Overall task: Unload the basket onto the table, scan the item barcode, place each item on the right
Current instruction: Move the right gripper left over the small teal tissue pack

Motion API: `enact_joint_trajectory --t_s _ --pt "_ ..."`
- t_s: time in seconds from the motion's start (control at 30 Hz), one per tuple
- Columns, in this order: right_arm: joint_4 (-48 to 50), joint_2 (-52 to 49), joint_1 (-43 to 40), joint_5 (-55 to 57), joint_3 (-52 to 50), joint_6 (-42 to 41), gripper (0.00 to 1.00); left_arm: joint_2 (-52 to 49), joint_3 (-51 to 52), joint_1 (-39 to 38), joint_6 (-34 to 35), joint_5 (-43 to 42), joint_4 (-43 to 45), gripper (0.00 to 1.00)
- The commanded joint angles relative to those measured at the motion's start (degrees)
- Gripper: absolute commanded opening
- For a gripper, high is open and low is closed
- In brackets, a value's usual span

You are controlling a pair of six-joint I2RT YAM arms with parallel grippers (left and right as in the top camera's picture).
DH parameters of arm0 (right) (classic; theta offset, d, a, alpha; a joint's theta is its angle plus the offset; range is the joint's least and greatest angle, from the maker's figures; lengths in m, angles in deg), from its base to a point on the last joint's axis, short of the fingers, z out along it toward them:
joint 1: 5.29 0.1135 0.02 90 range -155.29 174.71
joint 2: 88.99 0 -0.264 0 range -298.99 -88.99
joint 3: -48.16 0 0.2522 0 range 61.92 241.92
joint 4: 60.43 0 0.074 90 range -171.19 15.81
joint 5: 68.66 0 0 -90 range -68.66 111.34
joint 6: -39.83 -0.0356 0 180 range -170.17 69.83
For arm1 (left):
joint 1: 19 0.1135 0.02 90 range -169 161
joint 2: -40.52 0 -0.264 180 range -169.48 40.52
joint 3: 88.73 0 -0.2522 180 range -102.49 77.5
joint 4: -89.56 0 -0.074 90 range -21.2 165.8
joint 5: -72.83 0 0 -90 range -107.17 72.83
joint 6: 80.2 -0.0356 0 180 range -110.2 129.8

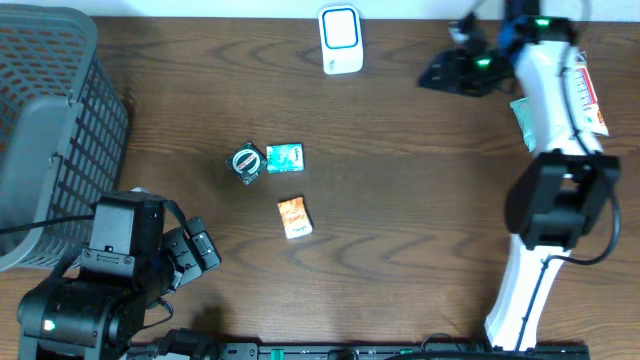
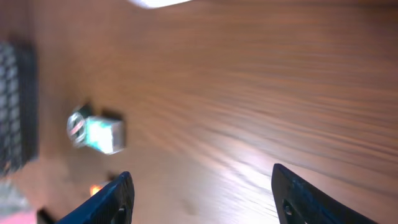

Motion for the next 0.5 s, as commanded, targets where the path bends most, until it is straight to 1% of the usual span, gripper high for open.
enact_joint_trajectory --t_s 0.0,0.2,0.37,0.47 --pt "0.8 -0.5 7.1 -1.4 -0.5 0.8 0.65 0.0 0.0 0.0 0.2 0.3 -0.2 0.98" --pt "6.9 -0.5 19.5 9.3 -0.5 0.8 0.64 0.0 0.0 0.0 0.2 0.3 -0.2 0.98" --pt "12.8 -0.6 28.8 17.6 -0.5 0.7 0.57 0.0 0.0 0.0 0.2 0.3 -0.2 0.97" --pt "14.9 -0.7 33.4 23.7 -0.5 -2.6 0.56 0.0 0.0 0.0 0.3 0.3 -0.2 0.98"
